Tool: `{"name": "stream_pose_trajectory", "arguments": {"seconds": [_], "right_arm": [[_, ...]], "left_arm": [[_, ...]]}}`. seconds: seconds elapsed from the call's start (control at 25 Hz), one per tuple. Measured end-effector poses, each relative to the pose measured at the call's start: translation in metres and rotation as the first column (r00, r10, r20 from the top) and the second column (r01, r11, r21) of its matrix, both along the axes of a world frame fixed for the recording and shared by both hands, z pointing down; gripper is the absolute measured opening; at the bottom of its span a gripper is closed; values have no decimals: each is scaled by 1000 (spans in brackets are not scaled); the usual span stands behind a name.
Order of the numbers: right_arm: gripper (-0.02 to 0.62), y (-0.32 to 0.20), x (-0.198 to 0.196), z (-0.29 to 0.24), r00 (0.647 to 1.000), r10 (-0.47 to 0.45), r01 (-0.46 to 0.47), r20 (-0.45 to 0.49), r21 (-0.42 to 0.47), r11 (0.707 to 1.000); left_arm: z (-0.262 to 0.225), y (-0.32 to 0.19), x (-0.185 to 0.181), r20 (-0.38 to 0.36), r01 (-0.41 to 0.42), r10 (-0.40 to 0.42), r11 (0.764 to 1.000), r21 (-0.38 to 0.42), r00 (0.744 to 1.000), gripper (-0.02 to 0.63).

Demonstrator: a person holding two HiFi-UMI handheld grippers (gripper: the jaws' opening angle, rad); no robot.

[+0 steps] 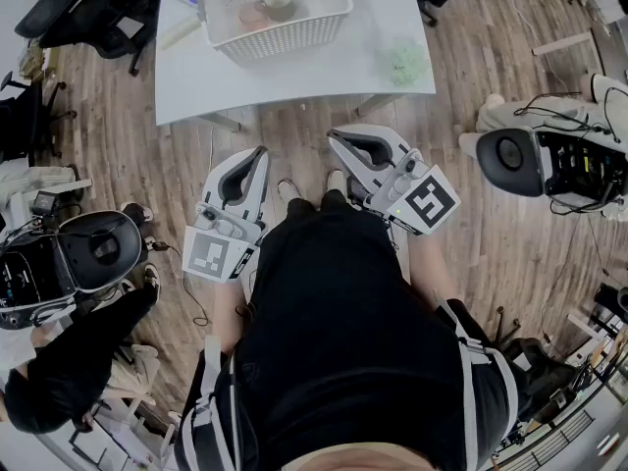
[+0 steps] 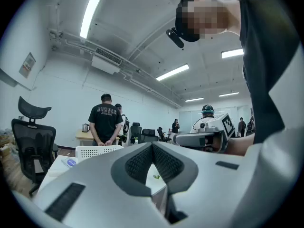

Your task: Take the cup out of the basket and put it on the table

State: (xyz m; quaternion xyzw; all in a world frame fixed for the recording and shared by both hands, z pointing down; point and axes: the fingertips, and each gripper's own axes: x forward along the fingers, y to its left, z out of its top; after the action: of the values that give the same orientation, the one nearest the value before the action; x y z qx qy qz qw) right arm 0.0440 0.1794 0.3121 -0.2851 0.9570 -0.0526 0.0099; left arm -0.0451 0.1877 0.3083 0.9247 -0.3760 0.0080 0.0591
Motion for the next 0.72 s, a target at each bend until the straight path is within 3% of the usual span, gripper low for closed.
{"name": "stream_pose_trajectory", "arguments": {"seconds": [0.56,0.72], "right_arm": [[18,-2,-1,2,999,35,-35,-12,-12,999],[18,-6,1,0,997,77,-76,23,-23,997]], "left_arm": [[0,0,-7,-5,4,-4,1000,0,1000,21],[0,0,-10,-6,-3,3,1000,1,1000,21]]}}
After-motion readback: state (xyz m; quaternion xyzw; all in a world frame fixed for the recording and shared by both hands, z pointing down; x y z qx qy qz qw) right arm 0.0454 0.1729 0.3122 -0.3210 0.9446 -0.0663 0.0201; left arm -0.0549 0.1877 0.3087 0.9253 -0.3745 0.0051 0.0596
